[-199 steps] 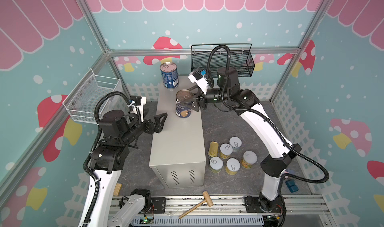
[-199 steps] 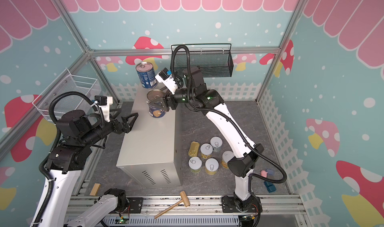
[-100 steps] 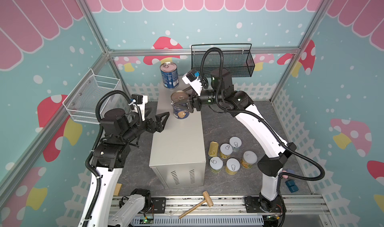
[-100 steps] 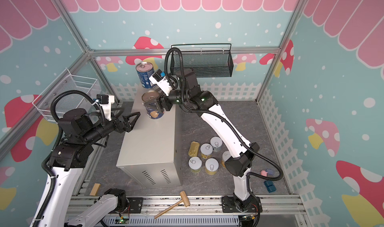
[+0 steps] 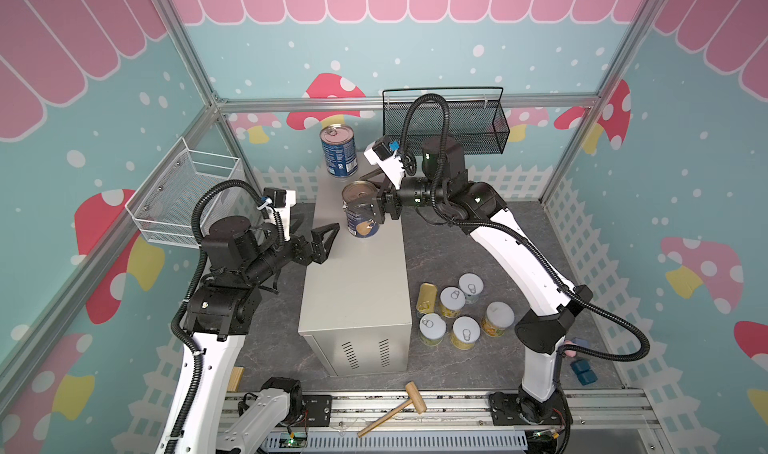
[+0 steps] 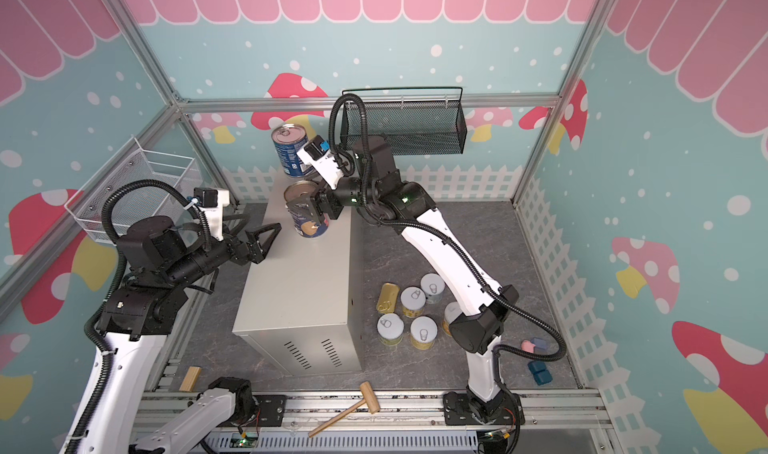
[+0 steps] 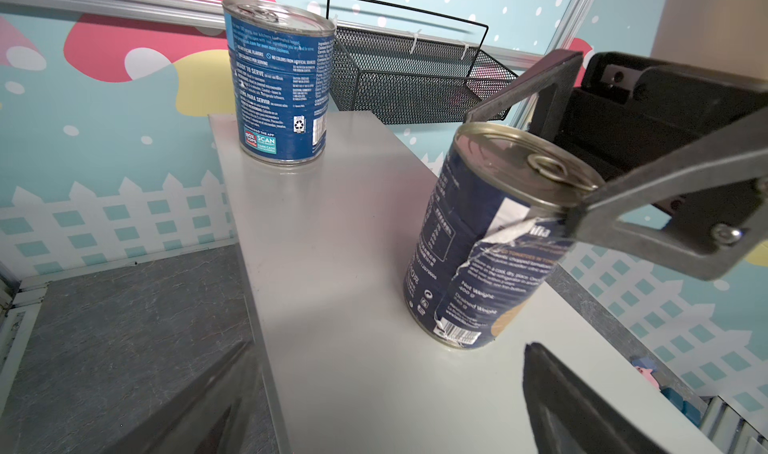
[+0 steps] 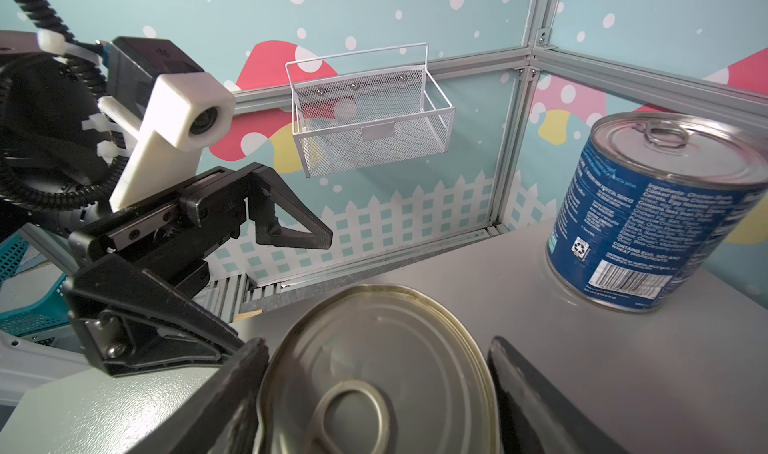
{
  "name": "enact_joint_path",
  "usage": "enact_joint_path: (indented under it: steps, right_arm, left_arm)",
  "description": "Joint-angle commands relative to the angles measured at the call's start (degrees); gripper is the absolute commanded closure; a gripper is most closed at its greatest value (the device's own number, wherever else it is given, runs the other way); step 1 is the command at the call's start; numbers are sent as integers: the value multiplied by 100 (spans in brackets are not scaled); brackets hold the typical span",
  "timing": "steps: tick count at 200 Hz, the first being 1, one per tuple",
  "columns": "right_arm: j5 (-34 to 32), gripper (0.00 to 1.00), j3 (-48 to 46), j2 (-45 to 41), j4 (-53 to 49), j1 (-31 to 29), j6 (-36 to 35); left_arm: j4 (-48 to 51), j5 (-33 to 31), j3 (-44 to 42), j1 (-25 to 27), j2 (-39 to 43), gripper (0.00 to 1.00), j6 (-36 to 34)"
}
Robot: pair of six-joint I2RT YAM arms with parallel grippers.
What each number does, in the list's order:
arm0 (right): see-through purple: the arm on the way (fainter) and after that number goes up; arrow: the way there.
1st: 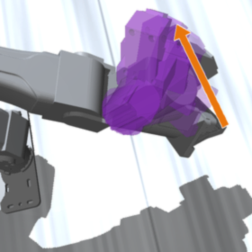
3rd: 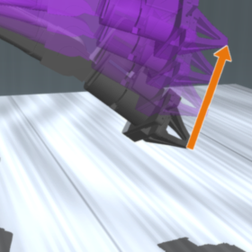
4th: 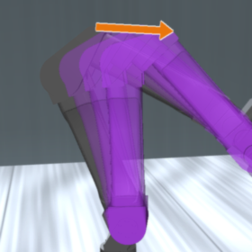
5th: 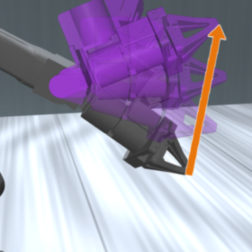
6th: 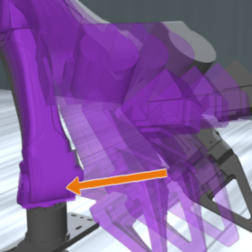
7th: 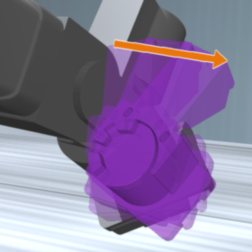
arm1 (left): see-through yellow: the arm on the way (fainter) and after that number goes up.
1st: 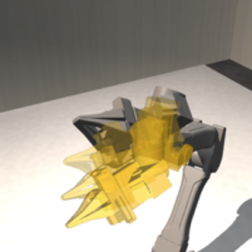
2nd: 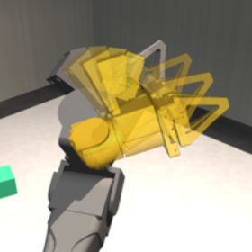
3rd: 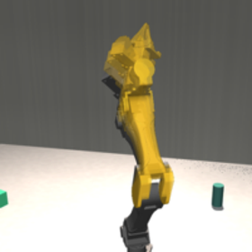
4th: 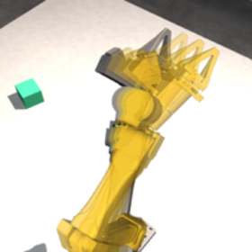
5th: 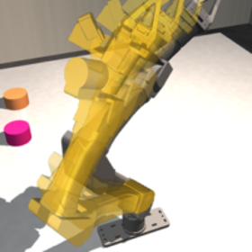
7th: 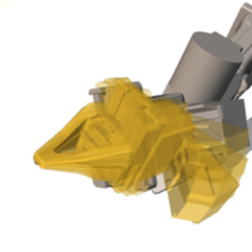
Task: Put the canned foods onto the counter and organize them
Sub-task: 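Lower the tomato can onto the cabinet top with the right gripper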
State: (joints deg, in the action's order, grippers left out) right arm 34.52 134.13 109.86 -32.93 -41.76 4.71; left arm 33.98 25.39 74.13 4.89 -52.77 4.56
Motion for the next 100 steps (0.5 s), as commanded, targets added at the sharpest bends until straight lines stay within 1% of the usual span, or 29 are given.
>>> enact_joint_path:
  steps: [1, 23, 39, 78, 100]
  right_arm:
    - [-117, 21, 79, 158, 105, -39, -96]
    - [-221, 28, 79, 213, 110, -39, -127]
    - [-451, 31, 84, 250, 128, -35, -160]
    - [-1151, 31, 106, 417, 316, 53, -228]
    - [-1307, 31, 109, 560, 567, 250, -111]
  left_arm:
    - [-23, -66, -65, -20, 133, 1, -21]
    - [3, -71, -73, -15, 147, 1, -39]
    - [22, -49, -87, -14, 152, 1, -36]
    - [21, -67, -137, -22, 195, 1, -60]
    - [23, -88, -187, -19, 232, 1, -88]
